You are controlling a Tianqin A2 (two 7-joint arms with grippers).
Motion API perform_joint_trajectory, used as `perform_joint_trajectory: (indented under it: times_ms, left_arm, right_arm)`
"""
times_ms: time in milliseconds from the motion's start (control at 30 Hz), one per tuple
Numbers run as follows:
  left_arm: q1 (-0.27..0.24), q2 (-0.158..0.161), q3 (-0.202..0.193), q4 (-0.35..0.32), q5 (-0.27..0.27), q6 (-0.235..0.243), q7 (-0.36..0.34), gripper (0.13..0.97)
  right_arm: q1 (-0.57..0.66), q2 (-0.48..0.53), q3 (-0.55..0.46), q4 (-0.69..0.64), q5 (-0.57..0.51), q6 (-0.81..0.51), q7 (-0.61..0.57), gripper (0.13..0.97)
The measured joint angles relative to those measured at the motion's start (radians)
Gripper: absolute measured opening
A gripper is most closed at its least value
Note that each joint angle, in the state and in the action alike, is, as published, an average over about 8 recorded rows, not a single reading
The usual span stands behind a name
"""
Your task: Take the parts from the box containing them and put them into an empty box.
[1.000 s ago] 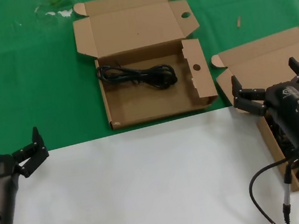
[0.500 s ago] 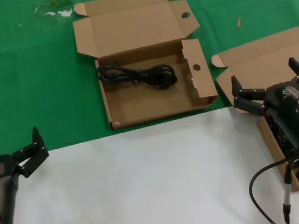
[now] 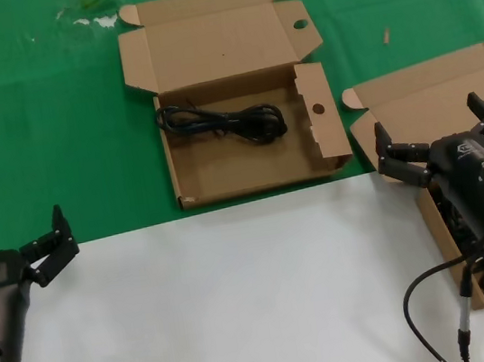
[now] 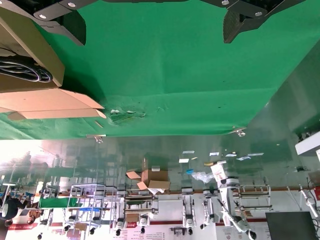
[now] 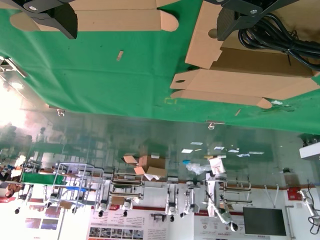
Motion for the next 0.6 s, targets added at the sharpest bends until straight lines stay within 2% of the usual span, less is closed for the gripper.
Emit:
perform_joint_trajectory:
  times_ms: [600]
  left_arm:
    - [0.000, 0.000, 0.000, 0.000, 0.000, 0.000, 0.000, 0.966]
  right_arm:
    - [0.000, 0.000, 0.000, 0.000, 0.000, 0.000, 0.000, 0.966]
